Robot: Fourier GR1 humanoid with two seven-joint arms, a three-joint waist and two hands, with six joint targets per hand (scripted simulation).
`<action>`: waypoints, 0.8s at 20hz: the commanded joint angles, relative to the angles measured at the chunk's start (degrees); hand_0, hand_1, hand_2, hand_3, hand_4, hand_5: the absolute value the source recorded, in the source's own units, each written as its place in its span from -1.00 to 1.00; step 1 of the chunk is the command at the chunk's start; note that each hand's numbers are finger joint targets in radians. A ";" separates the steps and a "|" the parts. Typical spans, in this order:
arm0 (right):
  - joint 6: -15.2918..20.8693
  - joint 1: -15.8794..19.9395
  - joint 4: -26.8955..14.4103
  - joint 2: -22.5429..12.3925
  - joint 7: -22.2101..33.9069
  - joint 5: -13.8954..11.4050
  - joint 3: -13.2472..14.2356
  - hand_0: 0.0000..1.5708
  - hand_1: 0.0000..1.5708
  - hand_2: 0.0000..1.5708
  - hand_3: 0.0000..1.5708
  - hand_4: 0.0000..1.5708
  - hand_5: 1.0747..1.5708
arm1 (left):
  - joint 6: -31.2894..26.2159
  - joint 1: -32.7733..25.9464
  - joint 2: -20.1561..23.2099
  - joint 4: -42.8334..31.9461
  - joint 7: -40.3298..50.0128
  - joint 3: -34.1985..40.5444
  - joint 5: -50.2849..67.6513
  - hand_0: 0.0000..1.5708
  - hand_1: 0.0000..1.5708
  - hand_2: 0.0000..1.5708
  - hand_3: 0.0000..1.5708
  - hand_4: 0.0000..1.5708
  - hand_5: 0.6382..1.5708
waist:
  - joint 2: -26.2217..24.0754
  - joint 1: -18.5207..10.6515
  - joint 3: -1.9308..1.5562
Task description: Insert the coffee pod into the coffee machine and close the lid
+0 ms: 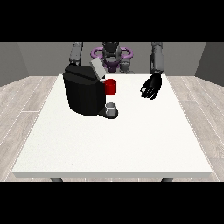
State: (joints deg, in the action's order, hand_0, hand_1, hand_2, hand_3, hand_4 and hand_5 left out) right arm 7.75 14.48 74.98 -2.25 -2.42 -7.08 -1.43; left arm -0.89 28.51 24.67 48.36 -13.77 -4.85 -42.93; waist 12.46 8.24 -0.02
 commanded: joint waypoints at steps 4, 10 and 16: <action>1.84 -0.90 -0.90 1.87 2.68 -0.69 -0.81 -1.00 -1.00 -1.00 -1.00 -1.00 1.00 | -5.78 1.59 3.94 -5.71 -1.62 -2.11 -4.73 -0.05 -0.05 0.20 0.03 -0.53 1.00 | -2.65 -0.29 0.04; 3.09 -1.03 -3.29 -0.54 2.13 -3.32 0.47 -1.00 -1.00 -1.00 -1.00 -1.00 1.00 | 0.24 2.18 -2.53 -9.17 -1.00 -2.21 -8.22 0.16 0.16 0.34 0.22 -0.48 1.00 | -3.42 -0.83 0.04; 5.20 -0.28 -7.58 0.68 0.50 -4.39 0.96 -1.00 -1.00 -1.00 -1.00 -1.00 1.00 | -4.31 6.89 -3.79 -6.52 -3.34 0.46 -4.85 0.74 0.74 0.74 0.65 -0.39 1.00 | -5.52 -3.14 0.02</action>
State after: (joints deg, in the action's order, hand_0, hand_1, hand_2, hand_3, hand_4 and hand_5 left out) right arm 11.14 13.95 69.46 -2.61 -2.22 -10.36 -0.36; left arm -3.41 33.44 23.04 40.51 -16.56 -5.62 -49.69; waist 8.63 6.54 -0.01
